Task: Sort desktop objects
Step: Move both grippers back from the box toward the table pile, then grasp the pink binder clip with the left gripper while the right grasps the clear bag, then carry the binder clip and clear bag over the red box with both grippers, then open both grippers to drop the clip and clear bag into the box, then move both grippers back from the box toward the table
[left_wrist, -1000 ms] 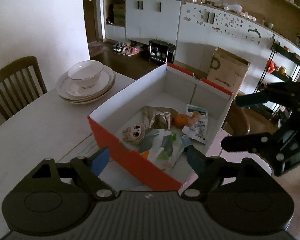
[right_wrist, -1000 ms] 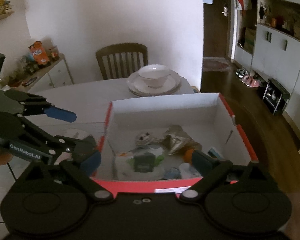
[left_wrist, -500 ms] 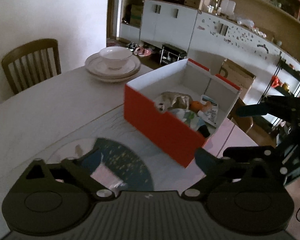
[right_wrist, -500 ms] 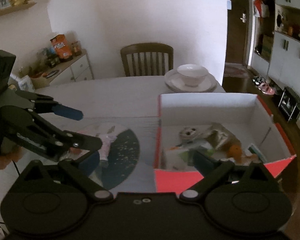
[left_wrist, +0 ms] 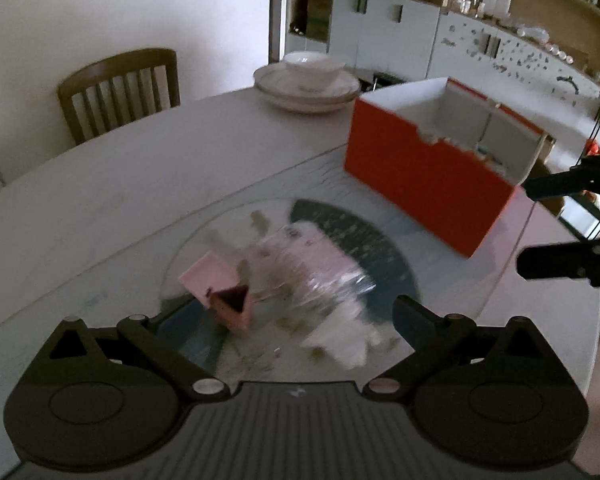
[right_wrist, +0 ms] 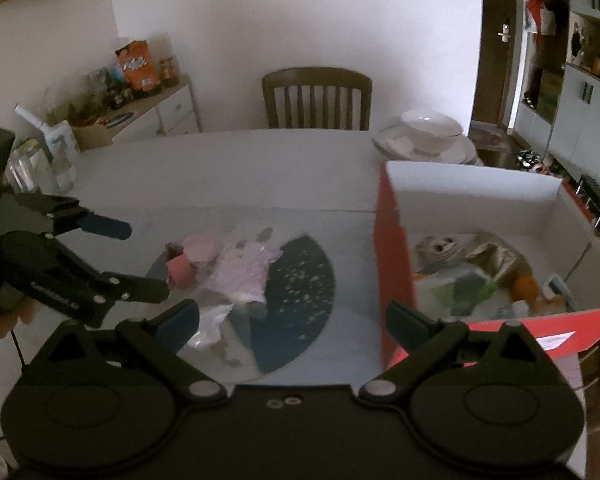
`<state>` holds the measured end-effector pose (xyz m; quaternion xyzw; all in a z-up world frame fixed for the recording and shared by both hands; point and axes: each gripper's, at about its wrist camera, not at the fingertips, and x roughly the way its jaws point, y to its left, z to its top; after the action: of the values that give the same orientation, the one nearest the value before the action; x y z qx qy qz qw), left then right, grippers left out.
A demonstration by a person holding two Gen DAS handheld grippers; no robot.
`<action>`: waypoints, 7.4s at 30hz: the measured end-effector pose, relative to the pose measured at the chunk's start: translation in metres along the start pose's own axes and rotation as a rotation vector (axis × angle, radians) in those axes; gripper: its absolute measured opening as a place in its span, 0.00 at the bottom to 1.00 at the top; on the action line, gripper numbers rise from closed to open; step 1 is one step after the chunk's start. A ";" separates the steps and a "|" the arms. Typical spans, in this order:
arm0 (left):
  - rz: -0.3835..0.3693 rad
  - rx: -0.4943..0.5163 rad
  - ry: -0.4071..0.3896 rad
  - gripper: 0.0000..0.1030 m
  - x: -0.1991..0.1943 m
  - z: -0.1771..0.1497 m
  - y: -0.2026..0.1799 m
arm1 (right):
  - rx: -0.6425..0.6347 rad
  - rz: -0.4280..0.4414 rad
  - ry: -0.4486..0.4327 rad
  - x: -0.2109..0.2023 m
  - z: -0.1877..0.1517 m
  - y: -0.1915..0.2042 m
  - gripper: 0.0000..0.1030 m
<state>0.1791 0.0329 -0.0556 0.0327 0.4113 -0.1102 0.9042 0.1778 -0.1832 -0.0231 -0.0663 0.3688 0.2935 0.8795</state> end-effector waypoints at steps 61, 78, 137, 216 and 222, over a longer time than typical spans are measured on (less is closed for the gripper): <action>-0.020 -0.016 0.050 0.31 0.070 -0.013 0.050 | -0.062 0.060 0.191 0.129 -0.018 0.070 0.36; -0.015 -0.120 0.071 0.29 0.036 -0.043 0.041 | -0.009 0.066 0.186 0.097 -0.037 0.059 0.31; -0.214 0.038 -0.068 0.29 0.026 0.122 -0.163 | 0.052 -0.090 0.003 -0.055 0.009 -0.146 0.31; -0.058 0.136 0.167 0.54 0.200 0.192 -0.191 | 0.045 -0.053 0.231 0.054 0.013 -0.231 0.59; -0.074 0.121 0.132 0.54 0.184 0.192 -0.189 | 0.045 -0.058 0.197 0.039 0.018 -0.227 0.61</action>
<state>0.3950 -0.2120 -0.0609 0.0792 0.4633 -0.1660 0.8669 0.3386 -0.3447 -0.0601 -0.0855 0.4581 0.2515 0.8483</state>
